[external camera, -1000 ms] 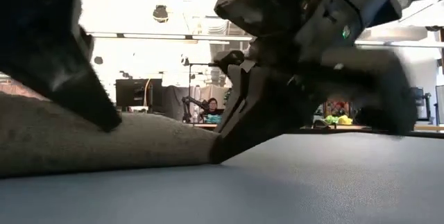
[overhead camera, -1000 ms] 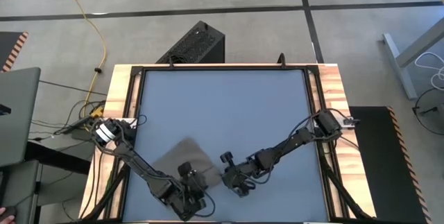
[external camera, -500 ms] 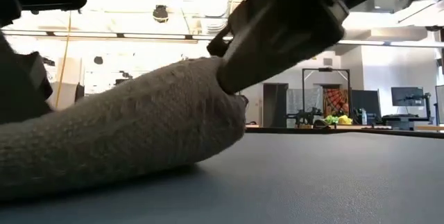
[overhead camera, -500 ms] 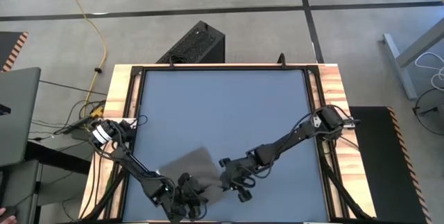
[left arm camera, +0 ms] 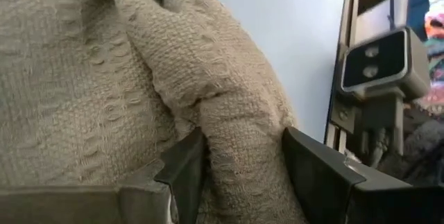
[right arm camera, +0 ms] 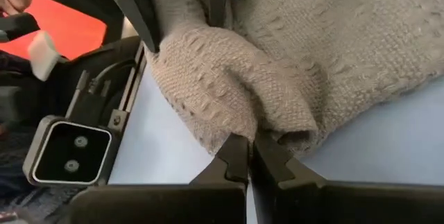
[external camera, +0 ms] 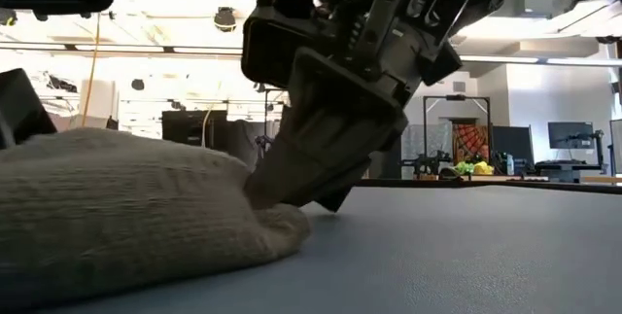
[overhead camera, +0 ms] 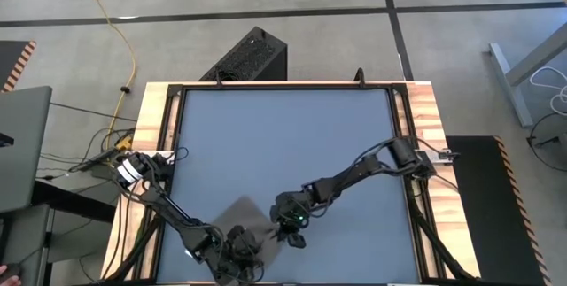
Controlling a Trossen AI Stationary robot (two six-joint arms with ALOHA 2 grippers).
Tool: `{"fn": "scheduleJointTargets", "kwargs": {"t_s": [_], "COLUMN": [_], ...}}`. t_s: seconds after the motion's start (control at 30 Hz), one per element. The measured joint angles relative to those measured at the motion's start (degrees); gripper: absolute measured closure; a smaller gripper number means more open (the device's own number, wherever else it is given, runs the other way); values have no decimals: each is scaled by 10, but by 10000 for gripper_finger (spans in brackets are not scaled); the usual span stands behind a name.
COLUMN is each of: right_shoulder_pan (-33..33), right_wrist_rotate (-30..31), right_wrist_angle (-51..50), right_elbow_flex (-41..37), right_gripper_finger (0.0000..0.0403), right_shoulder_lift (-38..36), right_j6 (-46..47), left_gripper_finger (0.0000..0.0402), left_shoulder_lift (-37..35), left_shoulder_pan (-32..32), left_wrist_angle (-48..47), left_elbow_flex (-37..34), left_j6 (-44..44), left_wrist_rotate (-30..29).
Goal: Roll towel into tight, uniform cylinder
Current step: Roll the gray towel
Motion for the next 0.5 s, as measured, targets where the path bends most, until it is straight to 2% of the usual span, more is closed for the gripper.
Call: {"fn": "scheduleJointTargets", "kwargs": {"t_s": [0.13,0.37,0.5], "right_shoulder_pan": [0,1,1], "right_wrist_rotate": [2,6,6], "right_wrist_angle": [0,-1,2], "right_elbow_flex": [1,1,1], "right_gripper_finger": [384,384,384], "right_shoulder_lift": [2,1,1], "right_j6": [-2,-3,-3], "left_gripper_finger": [220,220,220], "left_shoulder_lift": [-32,-122,-145], "left_shoulder_pan": [-4,-5,3], "left_wrist_angle": [-27,-168,-235], "left_elbow_flex": [-1,-2,-2], "left_j6": [31,42,49], "left_wrist_rotate": [13,22,-10]}}
